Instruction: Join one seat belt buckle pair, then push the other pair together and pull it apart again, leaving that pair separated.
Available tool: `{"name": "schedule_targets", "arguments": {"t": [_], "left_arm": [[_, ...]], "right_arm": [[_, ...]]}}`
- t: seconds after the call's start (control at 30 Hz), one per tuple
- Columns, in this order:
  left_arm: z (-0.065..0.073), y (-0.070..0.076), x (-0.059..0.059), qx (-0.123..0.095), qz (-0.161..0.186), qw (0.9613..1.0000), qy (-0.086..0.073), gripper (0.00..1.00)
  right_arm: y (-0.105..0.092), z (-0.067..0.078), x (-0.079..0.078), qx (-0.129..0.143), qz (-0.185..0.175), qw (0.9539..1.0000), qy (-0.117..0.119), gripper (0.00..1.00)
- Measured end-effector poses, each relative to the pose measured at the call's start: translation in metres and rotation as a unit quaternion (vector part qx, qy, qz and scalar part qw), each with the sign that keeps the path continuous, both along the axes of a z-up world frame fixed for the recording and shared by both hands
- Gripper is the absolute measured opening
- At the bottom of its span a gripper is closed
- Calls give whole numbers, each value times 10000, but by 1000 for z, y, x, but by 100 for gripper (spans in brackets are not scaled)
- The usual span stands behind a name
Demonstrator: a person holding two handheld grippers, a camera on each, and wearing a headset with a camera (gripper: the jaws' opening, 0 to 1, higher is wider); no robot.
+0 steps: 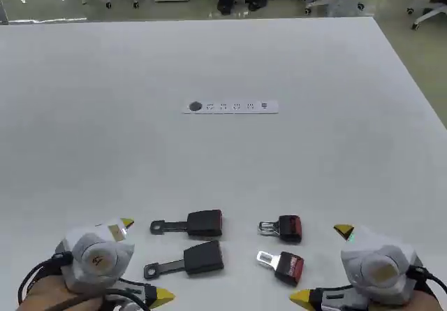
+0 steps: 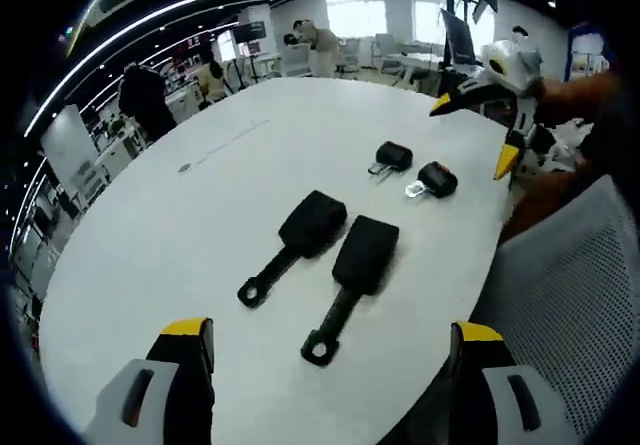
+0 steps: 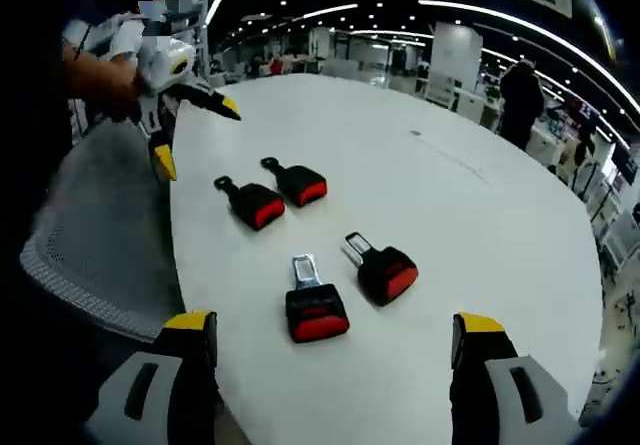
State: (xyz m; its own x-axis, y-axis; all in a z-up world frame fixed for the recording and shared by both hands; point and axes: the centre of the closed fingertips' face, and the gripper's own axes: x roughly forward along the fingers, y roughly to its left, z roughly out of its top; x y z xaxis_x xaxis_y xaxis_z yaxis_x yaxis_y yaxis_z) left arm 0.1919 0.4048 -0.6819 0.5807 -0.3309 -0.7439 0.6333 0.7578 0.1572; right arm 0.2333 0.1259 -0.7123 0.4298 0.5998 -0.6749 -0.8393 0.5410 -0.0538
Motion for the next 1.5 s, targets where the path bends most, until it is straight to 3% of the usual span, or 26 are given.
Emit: {"name": "schedule_targets", "arguments": {"t": [0.13,0.5,0.7,0.87,1.07,1.3,1.5], "left_arm": [[0,5,8,-85,49,9999,-69,100],[-3,-2,7,-173,-9,9998,-20,100],[3,-4,7,-92,-195,9997,-71,100],[3,5,12,-83,-179,9998,-59,100],[-1,4,4,52,-418,9991,-2,100],[-7,0,-5,-63,-474,9987,171,100],[-7,2,-2,-87,-506,9985,189,100]], "right_arm": [[3,1,-2,-35,22,10000,2,99],[6,7,-9,-20,-87,10000,13,99],[6,4,-10,11,-110,9999,33,99],[10,6,-7,34,-95,9999,-21,99],[14,8,-10,-29,-22,10000,-39,99],[11,12,-12,-70,-145,9999,-36,99],[5,16,-11,-66,-318,9994,-83,98]]}}
